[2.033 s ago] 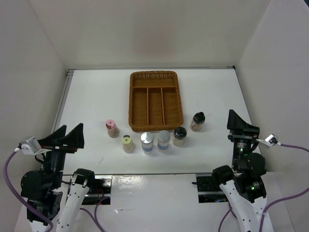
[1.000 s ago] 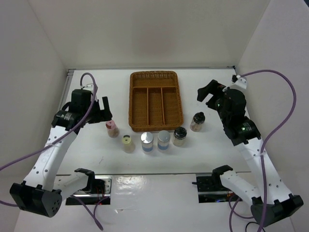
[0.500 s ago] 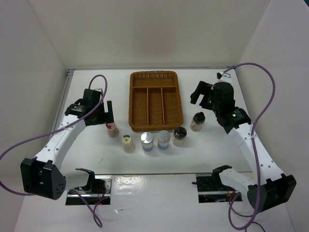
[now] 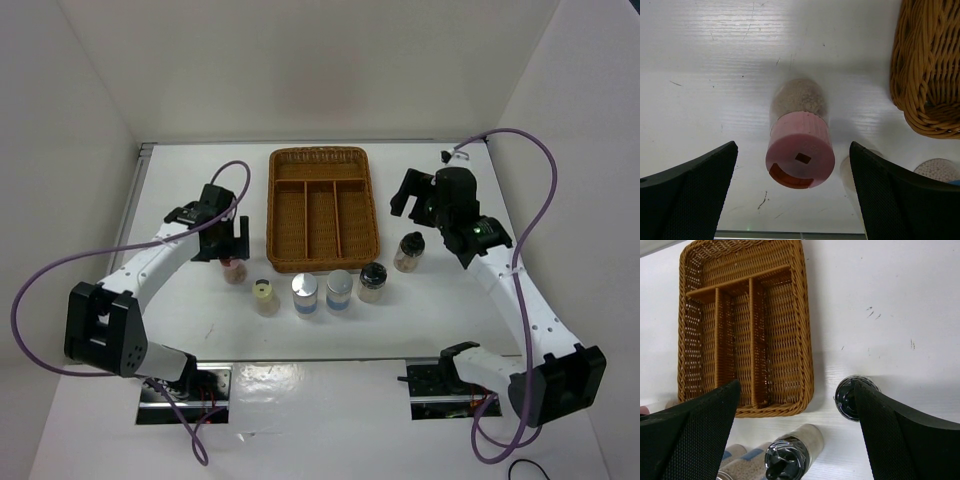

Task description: Organize the condiment bottles

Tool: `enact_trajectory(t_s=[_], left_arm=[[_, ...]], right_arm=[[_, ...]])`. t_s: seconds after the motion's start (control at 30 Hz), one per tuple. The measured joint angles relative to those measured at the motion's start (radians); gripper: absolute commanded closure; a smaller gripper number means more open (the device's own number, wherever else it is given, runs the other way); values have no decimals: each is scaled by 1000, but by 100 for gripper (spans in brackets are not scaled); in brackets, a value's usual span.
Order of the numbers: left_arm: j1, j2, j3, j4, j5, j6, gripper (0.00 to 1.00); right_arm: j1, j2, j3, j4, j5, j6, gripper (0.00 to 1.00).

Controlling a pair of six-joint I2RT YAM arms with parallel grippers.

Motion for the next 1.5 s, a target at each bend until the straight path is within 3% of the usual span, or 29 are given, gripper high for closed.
enact_trajectory(t_s=[0.33,0.53,0.63,0.67,0.83,1.13,1.33,1.5], left_arm=[[-3,26,0,2,-45,-24,23],[-3,30,0,1,-48,-27,44],[-3,30,2,-2,-47,-27,61],[-3,30,5,-8,-47,-27,63],[-3,26,78,-60,-52,-26,64],[-6,36,438,-117,-82,-10,64],[-66,194,681,-93,-80,37,63],[-113,380,768,-66,-80,67,61]], right_arm=[[0,20,0,0,0,-6,2],[0,22,0,0,0,-7,2],[0,25,0,0,0,-7,2],[0,25,0,0,0,-7,2],[0,25,0,0,0,-7,2],[-7,72,67,-4,-8,-33,2],[-9,145,114,11,-12,-49,2],[-10,191,133,11,-23,-60,2]])
